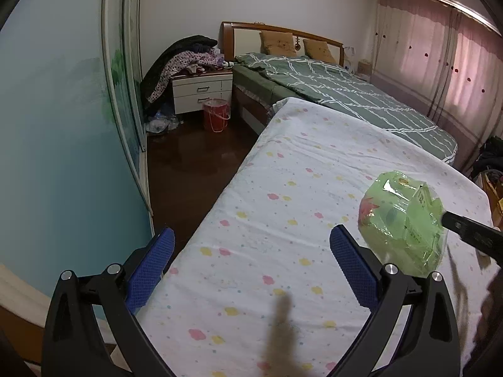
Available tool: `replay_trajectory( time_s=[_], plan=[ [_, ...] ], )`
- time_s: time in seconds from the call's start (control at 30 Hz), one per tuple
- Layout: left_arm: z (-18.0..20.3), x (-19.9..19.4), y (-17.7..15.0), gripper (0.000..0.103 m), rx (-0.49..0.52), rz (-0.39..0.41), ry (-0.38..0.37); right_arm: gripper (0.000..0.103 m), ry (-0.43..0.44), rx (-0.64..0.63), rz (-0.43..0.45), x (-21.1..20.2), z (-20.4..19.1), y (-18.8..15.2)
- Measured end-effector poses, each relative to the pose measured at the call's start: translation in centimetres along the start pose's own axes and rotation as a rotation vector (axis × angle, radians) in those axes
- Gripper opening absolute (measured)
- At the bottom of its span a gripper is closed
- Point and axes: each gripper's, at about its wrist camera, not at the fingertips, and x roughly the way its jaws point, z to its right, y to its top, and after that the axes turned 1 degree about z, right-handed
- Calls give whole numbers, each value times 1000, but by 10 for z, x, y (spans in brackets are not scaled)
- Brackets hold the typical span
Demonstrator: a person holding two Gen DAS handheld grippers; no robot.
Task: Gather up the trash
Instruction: 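Move the right tool to the green wet-wipes package and grasp it, then carry the green package over the bin and open the right tool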
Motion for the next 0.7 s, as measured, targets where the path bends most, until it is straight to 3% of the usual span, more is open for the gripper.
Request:
replay_trajectory(
  time_s=[0.2, 0.3, 0.4, 0.7],
  plan=[
    [7, -3, -1, 98, -3, -6, -13, 29, 7, 15, -52, 30, 1, 6],
    [8, -2, -2, 98, -1, -12, -23, 15, -3, 9, -45, 32, -1, 5],
    [10, -3, -1, 98, 1, -11, -25, 9, 5, 14, -25, 24, -1, 4],
    [11, -5, -3, 98, 1, -10, -33, 8, 31, 60, 35, -15, 21, -8]
  ],
)
